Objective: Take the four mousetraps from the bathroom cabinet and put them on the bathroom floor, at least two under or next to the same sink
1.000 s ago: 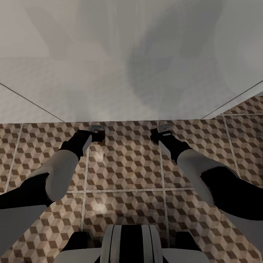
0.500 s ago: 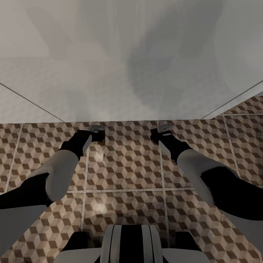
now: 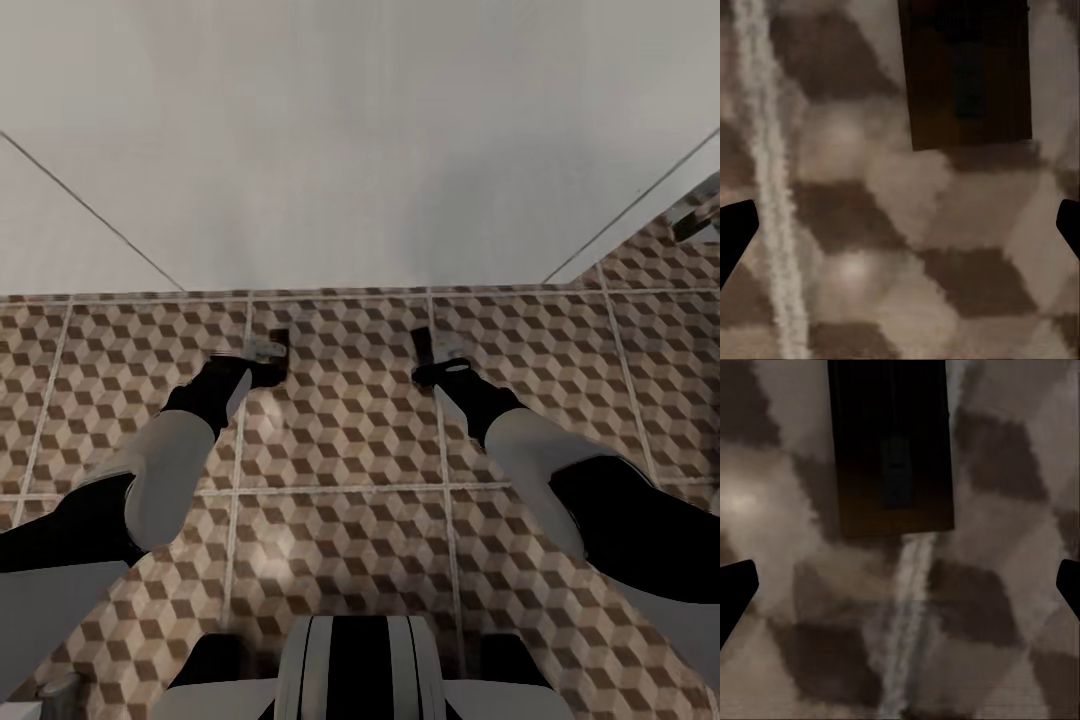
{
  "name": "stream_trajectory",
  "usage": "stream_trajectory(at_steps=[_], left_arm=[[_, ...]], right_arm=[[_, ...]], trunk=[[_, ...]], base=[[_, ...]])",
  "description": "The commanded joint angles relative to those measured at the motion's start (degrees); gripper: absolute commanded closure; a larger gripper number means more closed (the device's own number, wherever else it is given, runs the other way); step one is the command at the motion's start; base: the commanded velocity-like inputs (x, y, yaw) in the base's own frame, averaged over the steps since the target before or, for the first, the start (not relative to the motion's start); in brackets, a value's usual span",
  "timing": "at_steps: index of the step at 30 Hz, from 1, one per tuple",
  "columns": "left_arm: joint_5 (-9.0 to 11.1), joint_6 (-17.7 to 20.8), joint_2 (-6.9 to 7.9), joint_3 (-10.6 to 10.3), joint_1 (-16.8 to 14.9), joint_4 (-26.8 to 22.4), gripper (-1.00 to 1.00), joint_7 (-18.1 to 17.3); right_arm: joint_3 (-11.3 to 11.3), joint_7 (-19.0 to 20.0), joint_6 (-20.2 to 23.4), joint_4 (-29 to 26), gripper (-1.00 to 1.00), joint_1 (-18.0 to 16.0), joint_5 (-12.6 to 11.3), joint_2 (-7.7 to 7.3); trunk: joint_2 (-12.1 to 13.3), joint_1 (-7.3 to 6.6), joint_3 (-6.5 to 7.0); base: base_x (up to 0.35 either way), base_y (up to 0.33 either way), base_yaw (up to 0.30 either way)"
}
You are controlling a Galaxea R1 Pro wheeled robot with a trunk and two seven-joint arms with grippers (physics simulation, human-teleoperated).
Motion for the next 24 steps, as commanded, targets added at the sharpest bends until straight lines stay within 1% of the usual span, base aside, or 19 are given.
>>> stream_trajectory(at_steps=[1, 24], left_arm=[[-0.37, 0.26, -0.06, 0.39, -0.01, -0.11, -1.0, -0.16], [-0.37, 0.26, -0.06, 0.4, -0.01, -0.06, -1.0, -0.16]], right_arm=[[0.49, -0.32, 0.32, -0.1, -1.0, -0.01, -0.61, -0.02], [0.49, -0.3, 0.32, -0.1, -1.0, -0.04, -0.61, -0.02]], trunk=[[-0.01, -0.04, -0.02], [-0.01, -0.04, -0.02]], base=[[-0.329, 0.0, 0.0], [-0.343, 0.0, 0.0]])
